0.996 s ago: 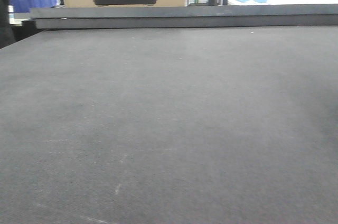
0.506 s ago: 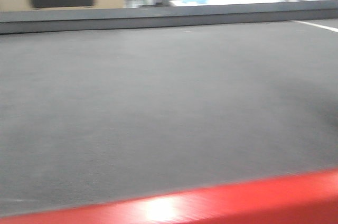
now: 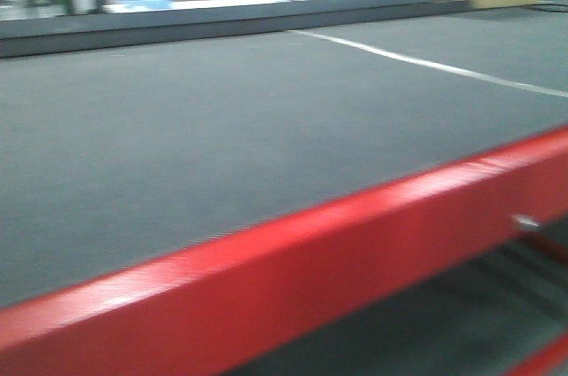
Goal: Place cylindrical capacitor in blue bin on shelf
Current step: 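Drive the base away from the table holding both cylinders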
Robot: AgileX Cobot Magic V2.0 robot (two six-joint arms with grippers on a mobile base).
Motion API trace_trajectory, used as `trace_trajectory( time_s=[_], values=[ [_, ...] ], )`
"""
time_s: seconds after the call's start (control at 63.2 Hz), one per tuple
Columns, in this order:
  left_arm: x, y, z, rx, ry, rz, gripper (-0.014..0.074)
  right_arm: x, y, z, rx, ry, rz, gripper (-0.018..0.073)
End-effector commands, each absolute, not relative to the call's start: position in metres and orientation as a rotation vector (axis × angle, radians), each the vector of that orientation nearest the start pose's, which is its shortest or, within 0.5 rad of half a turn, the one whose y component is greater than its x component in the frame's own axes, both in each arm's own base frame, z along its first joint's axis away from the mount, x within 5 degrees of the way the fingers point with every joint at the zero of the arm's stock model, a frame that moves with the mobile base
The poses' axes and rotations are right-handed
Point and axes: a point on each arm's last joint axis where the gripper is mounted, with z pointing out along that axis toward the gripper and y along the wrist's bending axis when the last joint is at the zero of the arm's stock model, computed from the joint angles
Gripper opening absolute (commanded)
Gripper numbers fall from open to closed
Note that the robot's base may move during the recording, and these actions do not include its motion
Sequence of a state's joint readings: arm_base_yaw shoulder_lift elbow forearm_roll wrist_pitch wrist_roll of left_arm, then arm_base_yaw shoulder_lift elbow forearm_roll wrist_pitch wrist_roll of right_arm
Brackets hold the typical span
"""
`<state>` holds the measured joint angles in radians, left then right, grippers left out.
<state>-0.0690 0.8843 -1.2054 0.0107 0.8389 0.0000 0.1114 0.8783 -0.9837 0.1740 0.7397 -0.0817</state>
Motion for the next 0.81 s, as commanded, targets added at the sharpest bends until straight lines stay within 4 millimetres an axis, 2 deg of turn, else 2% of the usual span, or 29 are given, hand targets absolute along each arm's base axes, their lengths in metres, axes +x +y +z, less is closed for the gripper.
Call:
trace_trajectory(
  time_s=[0.0, 0.791],
  values=[
    [0.1529, -0.0110, 0.4524, 0.075, 1.964, -0.041, -0.0111, 0.1658, 0.0290, 0.3927, -0.147, 2.081, 0.207, -0.0162],
    [0.1529, -0.0110, 0.4524, 0.075, 1.964, -0.041, -0.0111, 0.1658, 0.0290, 0.3927, -0.147, 2.081, 0.207, -0.0162]
  ],
)
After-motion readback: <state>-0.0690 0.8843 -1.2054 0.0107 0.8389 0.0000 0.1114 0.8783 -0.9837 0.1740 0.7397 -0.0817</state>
